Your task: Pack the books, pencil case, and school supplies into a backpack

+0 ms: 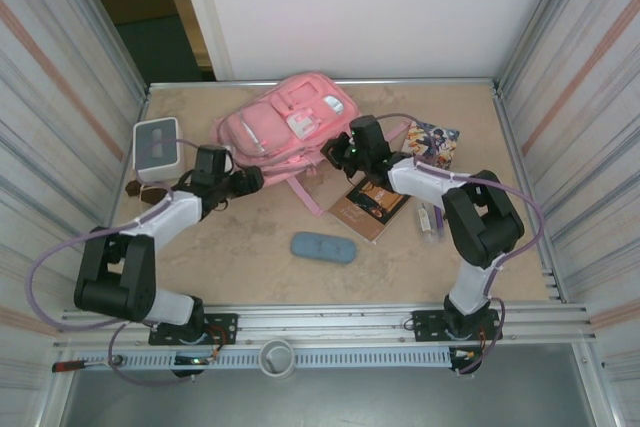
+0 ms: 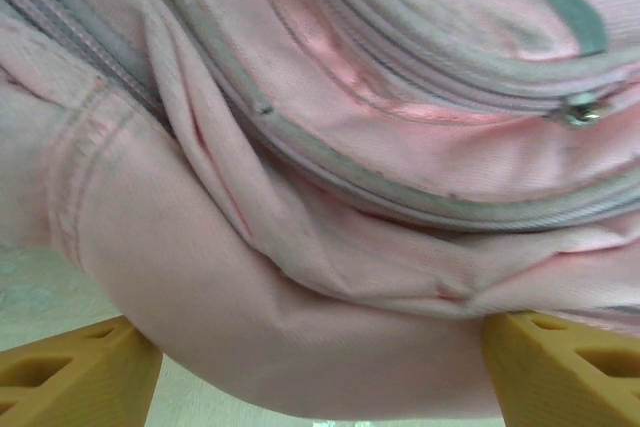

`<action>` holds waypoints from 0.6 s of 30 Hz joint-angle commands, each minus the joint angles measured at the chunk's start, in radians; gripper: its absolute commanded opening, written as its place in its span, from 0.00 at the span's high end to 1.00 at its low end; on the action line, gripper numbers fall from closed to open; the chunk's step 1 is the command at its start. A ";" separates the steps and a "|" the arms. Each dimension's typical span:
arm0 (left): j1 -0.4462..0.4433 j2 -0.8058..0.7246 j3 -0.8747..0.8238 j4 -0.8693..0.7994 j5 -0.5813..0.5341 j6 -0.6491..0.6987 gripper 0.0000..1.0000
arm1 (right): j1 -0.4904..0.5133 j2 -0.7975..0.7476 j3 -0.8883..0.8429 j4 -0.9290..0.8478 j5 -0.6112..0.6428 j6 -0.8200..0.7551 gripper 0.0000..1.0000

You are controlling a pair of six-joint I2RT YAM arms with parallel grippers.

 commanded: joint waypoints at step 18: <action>-0.411 -0.407 -0.282 0.274 -0.158 0.264 0.42 | 0.141 -0.124 0.059 0.050 0.141 0.060 1.00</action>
